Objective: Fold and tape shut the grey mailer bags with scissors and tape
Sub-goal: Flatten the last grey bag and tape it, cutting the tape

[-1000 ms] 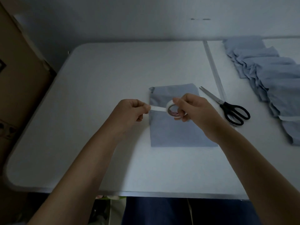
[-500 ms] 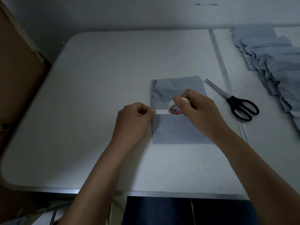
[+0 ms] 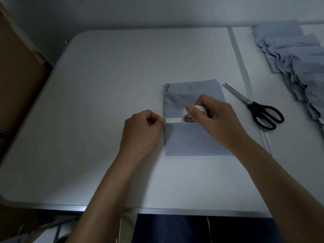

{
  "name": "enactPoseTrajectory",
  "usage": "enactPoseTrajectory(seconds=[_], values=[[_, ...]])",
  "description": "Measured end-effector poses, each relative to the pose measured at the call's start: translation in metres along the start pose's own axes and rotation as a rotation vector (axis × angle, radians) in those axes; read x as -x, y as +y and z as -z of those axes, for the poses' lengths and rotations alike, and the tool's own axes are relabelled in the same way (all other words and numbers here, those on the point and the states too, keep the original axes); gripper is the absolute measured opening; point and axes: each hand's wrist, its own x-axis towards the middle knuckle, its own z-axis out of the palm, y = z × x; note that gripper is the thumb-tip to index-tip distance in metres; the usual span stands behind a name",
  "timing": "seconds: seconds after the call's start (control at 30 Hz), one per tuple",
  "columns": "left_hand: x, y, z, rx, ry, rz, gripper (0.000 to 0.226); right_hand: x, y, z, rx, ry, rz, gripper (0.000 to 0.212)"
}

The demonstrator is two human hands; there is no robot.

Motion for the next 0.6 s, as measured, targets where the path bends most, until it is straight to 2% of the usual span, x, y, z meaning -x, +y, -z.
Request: enactPoseTrajectory(seconds=[0.6], values=[[0.0061, -0.002, -0.0077, -0.109, 0.058, -0.054, 0.013, -0.0005, 0.0047, -0.003, 0.04, -0.046, 0.007, 0.035]])
